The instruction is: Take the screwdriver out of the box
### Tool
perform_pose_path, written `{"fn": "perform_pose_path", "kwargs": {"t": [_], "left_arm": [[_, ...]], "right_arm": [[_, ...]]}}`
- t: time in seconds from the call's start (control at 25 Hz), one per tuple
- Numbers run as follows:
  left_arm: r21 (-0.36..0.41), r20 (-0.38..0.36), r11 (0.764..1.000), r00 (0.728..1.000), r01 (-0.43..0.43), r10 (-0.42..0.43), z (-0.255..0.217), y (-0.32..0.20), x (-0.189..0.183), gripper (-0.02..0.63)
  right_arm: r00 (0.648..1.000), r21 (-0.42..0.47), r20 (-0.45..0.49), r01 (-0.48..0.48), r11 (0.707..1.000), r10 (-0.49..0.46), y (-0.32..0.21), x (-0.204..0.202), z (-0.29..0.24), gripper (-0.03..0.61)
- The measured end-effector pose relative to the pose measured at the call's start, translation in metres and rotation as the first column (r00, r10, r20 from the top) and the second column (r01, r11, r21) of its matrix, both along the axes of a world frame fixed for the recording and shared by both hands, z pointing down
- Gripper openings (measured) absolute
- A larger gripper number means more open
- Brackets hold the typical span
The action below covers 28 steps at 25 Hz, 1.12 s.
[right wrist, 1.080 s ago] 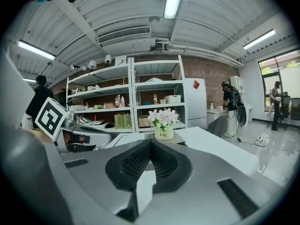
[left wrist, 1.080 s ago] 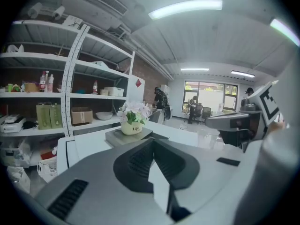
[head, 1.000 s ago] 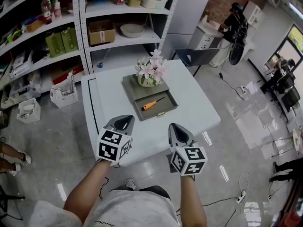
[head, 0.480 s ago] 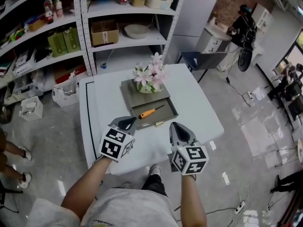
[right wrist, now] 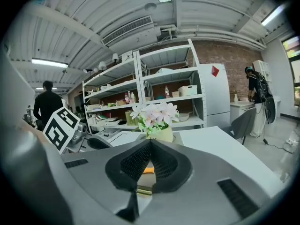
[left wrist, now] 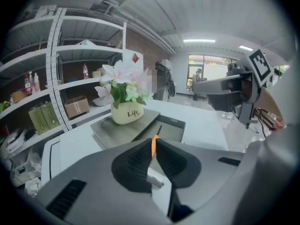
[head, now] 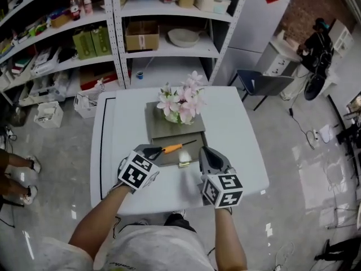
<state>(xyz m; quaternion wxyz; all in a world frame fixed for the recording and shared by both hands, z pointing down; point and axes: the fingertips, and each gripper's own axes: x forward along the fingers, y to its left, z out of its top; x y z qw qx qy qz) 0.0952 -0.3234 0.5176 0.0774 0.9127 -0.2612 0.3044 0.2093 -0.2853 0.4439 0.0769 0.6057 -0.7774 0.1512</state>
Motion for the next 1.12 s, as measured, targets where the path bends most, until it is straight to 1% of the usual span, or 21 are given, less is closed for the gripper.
{"fn": "perform_pose_path", "kwargs": {"t": [0.08,0.24,0.36,0.4,0.64,0.88,1.04,1.08,1.12], "left_arm": [[-0.02,0.025,1.0,1.0,0.0,0.0,0.008,-0.005,0.007,0.053],[-0.039,0.086,0.999,0.996,-0.024,0.028,0.023,-0.014,0.022,0.081],[-0.071,0.139,0.996,0.988,-0.053,0.063,0.036,-0.017,0.031,0.146],[-0.078,0.154,0.995,0.986,-0.058,0.07,0.039,-0.018,0.034,0.152],[-0.096,0.243,0.992,0.965,-0.081,0.102,0.058,-0.028,0.045,0.169],[-0.141,0.331,0.985,0.932,-0.104,0.145,0.076,-0.028,0.048,0.196],[-0.144,0.383,0.984,0.912,-0.1,0.149,0.087,-0.031,0.048,0.195],[-0.141,0.4,0.985,0.904,-0.104,0.152,0.089,-0.032,0.048,0.187],[-0.134,0.419,0.985,0.895,-0.109,0.156,0.089,-0.032,0.048,0.165]], "right_arm": [[0.999,-0.002,0.004,0.032,0.999,-0.032,-0.01,0.006,0.001,0.006],[0.997,-0.006,0.013,0.081,0.997,-0.081,-0.028,0.016,0.005,0.006],[0.993,-0.007,0.021,0.114,0.993,-0.113,-0.039,0.023,0.008,0.006],[0.992,-0.008,0.02,0.125,0.992,-0.125,-0.041,0.025,0.009,0.006],[0.986,-0.017,0.014,0.167,0.986,-0.167,-0.056,0.041,0.021,0.006],[0.982,-0.029,0.023,0.19,0.981,-0.19,-0.065,0.053,0.028,0.006],[0.979,-0.031,0.031,0.202,0.979,-0.201,-0.07,0.055,0.033,0.006],[0.978,-0.032,0.032,0.205,0.978,-0.204,-0.071,0.055,0.034,0.006],[0.978,-0.034,0.034,0.207,0.978,-0.206,-0.072,0.055,0.035,0.006]]}}
